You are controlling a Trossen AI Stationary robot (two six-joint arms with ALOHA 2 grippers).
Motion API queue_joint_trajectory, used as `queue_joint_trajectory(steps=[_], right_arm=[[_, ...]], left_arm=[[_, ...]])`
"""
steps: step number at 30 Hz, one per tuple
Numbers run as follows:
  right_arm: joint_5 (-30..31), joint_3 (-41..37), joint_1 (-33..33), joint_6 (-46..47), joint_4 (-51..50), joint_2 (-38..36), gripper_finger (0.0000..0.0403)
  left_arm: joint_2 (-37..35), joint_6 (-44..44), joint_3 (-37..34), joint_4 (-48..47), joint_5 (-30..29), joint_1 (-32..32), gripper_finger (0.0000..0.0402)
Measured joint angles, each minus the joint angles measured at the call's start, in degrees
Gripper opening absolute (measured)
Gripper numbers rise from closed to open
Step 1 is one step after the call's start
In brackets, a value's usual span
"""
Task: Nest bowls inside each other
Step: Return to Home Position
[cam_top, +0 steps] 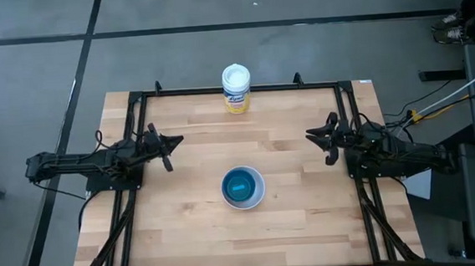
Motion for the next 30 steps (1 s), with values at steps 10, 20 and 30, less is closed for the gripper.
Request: queue_joint_trajectory(steps=[10,20,30], right_arm=[[-0.8,0.0,0.0,0.9,-0.1,0.0,0.0119],[-0.9,0.0,0.0,0.9,-0.1,0.0,0.0139],[-0.9,0.0,0.0,0.9,-0.1,0.0,0.0151]], left_arm=[[0.0,0.0,0.0,-1.0,0.4,0.0,0.0012],[0.0,0.0,0.0,-0.9,0.5,0.0,0.0007],[0.0,0.0,0.0,-0.9,0.5,0.0,0.0013]])
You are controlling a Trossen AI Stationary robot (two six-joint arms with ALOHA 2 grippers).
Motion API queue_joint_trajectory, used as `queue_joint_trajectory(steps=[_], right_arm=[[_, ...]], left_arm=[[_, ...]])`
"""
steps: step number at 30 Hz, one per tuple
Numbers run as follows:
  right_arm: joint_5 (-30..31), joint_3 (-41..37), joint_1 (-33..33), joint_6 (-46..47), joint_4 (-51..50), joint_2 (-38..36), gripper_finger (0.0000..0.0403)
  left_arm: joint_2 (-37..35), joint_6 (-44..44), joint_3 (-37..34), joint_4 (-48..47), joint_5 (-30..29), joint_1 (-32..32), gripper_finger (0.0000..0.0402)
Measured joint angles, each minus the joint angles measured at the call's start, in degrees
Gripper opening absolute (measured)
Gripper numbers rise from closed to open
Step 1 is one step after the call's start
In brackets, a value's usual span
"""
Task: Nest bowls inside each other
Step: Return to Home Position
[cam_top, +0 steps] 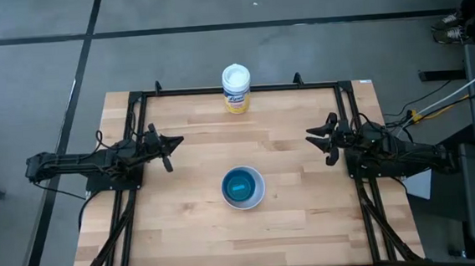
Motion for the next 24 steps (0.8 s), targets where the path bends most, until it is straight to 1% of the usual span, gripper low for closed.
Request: queue_joint_trajectory(steps=[5,24], right_arm=[[0.0,0.0,0.0,0.0,0.0,0.0,0.0147],[0.0,0.0,0.0,0.0,0.0,0.0,0.0105]], left_arm=[[0.0,0.0,0.0,0.0,0.0,0.0,0.0010],[0.0,0.0,0.0,0.0,0.0,0.0,0.0009]])
